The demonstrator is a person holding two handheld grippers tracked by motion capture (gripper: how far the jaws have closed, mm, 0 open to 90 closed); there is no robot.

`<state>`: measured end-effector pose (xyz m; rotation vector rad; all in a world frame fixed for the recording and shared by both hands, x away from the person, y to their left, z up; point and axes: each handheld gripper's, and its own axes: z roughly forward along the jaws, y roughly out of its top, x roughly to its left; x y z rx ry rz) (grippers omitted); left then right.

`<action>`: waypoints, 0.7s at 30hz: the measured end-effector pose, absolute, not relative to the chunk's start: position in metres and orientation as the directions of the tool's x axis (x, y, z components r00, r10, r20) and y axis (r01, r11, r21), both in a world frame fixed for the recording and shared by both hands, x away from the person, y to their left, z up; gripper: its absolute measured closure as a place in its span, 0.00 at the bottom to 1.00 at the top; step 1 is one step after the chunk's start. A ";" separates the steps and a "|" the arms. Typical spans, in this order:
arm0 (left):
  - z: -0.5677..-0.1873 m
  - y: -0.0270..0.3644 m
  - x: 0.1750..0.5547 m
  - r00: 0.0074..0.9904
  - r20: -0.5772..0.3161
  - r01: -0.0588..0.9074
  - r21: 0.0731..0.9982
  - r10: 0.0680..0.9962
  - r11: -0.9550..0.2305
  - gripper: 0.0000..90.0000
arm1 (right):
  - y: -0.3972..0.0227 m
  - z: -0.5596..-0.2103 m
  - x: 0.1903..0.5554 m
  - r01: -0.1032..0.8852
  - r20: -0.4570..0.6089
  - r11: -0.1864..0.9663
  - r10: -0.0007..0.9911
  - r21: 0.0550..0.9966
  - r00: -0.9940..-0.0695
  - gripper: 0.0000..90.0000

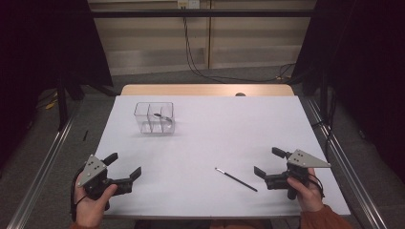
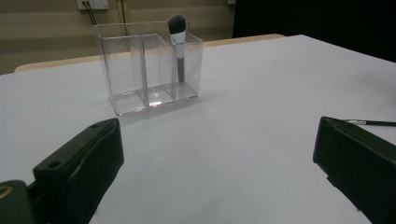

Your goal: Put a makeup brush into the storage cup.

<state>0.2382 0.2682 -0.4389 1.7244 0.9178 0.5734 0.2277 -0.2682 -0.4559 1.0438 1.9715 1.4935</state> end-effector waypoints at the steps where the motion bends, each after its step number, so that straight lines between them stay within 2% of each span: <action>1: -0.439 0.268 0.238 0.590 -0.055 0.300 0.941 0.805 -0.156 0.02 | -0.268 -0.456 0.228 0.299 0.087 0.127 0.787 0.946 -0.610 0.00; 21: -0.439 0.269 0.241 0.602 -0.053 0.299 0.940 0.797 -0.163 0.03 | -0.251 -0.449 0.241 0.339 0.090 0.171 0.770 0.925 -0.632 0.00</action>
